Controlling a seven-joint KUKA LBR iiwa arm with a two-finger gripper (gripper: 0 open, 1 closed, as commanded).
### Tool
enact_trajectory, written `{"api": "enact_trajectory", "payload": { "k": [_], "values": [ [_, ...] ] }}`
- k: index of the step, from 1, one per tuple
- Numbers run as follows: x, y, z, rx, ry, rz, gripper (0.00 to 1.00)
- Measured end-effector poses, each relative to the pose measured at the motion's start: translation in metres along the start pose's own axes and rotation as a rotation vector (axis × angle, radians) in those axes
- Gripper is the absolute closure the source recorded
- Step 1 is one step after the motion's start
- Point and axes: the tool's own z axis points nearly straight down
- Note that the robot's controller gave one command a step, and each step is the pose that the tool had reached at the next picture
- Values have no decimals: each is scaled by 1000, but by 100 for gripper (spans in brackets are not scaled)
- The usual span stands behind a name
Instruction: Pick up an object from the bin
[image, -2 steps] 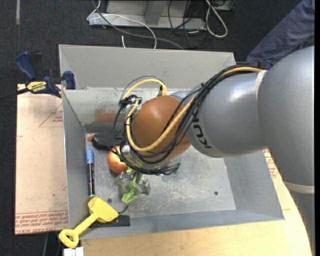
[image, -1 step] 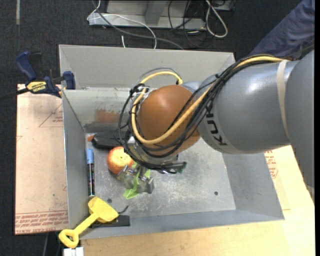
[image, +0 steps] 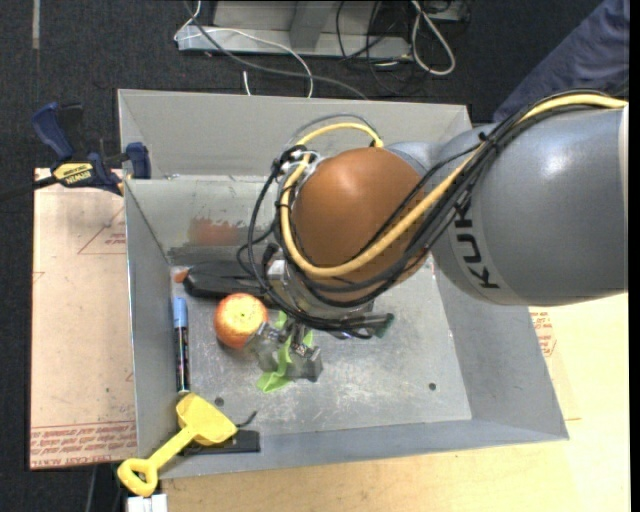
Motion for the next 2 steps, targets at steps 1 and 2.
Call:
{"api": "enact_trajectory", "payload": {
  "k": [1,2],
  "values": [
    [55,-37,52,3,-3,-146,100],
    [43,-25,79,3,-4,118,100]
  ]
}}
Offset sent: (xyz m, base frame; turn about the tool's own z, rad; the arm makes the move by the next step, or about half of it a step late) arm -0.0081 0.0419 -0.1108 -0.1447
